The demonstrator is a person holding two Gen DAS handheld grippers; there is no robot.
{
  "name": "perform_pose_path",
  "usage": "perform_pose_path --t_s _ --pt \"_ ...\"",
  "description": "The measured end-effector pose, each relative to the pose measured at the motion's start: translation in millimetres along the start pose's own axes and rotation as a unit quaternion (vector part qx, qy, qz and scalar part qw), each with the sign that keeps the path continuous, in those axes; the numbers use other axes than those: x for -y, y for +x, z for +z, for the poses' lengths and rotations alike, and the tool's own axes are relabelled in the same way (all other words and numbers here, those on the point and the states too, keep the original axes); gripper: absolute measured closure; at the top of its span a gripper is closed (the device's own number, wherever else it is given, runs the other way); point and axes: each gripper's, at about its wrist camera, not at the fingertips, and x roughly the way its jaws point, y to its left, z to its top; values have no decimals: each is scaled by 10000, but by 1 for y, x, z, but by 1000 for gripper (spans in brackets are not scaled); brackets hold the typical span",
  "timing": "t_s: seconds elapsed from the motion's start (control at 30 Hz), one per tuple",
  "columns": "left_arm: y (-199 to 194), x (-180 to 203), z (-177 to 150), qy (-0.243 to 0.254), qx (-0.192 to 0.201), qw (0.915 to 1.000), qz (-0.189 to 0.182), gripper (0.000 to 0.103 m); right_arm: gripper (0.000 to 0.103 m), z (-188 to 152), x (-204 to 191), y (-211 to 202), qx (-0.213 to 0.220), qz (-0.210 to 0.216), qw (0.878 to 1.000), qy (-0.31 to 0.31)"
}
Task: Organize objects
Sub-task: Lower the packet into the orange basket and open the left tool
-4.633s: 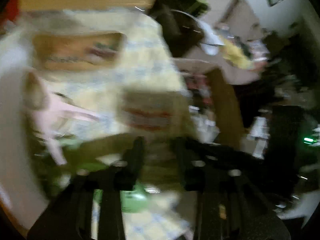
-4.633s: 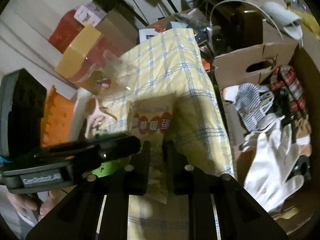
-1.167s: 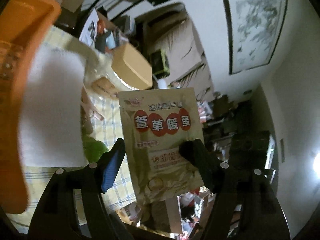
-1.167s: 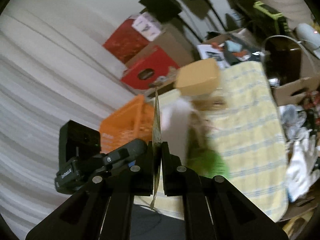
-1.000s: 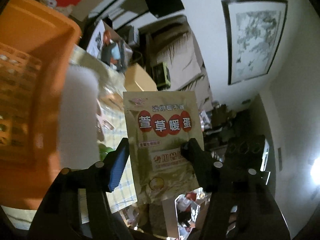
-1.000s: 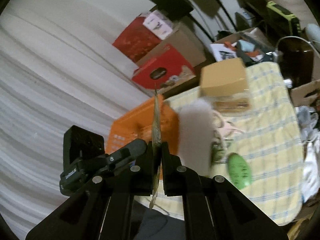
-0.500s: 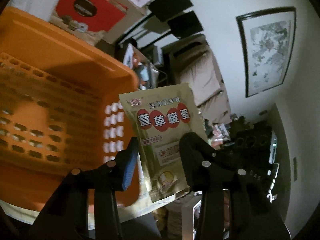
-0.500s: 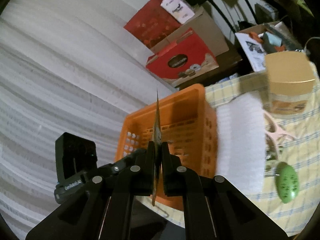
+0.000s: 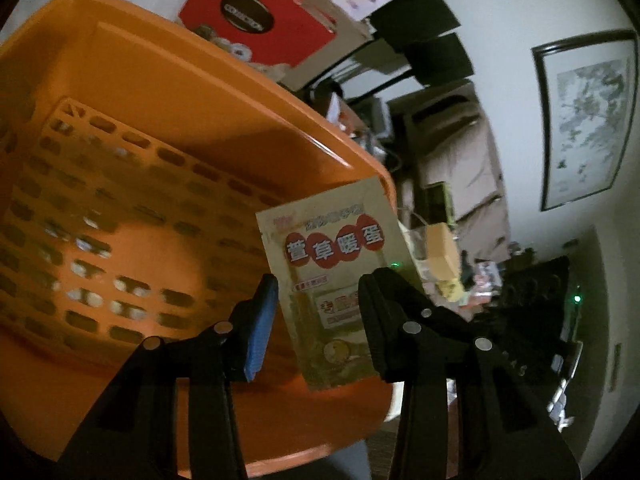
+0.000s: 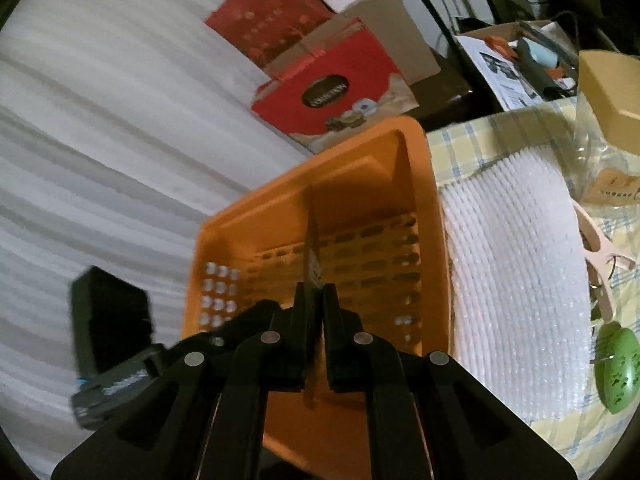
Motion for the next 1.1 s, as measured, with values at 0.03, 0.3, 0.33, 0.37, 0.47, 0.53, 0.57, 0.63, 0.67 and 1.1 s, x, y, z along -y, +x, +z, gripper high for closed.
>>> perform_pose_path --t_s 0.03,0.3,0.33,0.37,0.47,0.53,0.57,0.63,0.67,1.1 --pt "0 0 0 18 15 10000 75 65 98 -2 0 5 31 -83 10000 5" --pt "1 -7 -2 111 62 9978 650 65 98 -10 -10 26 339 -507 9981 -22" --pt "2 -9 -2 108 59 9975 694 65 98 -12 -13 28 364 -575 9977 -17" --pt "2 -11 -1 107 50 9973 724 65 98 -13 -13 31 389 -632 9972 6" --pt "4 -15 -2 109 10 9965 828 65 97 -16 -17 38 435 -898 9950 -55" --pt "5 -16 -3 132 -21 9958 900 65 95 -18 -21 41 415 -1093 9930 -182" --pt "7 -15 -3 151 -43 9954 941 65 95 -19 -22 43 390 -1206 9916 -252" --pt "10 -14 -5 214 -107 9943 1035 65 94 -20 -27 45 286 -1460 9879 -438" --pt "11 -13 -5 235 -128 9937 1086 65 94 -21 -28 44 273 -1582 9857 -504" --pt "28 -4 -10 716 -457 9796 1822 57 60 -22 -59 -17 604 -1989 9618 -1782"
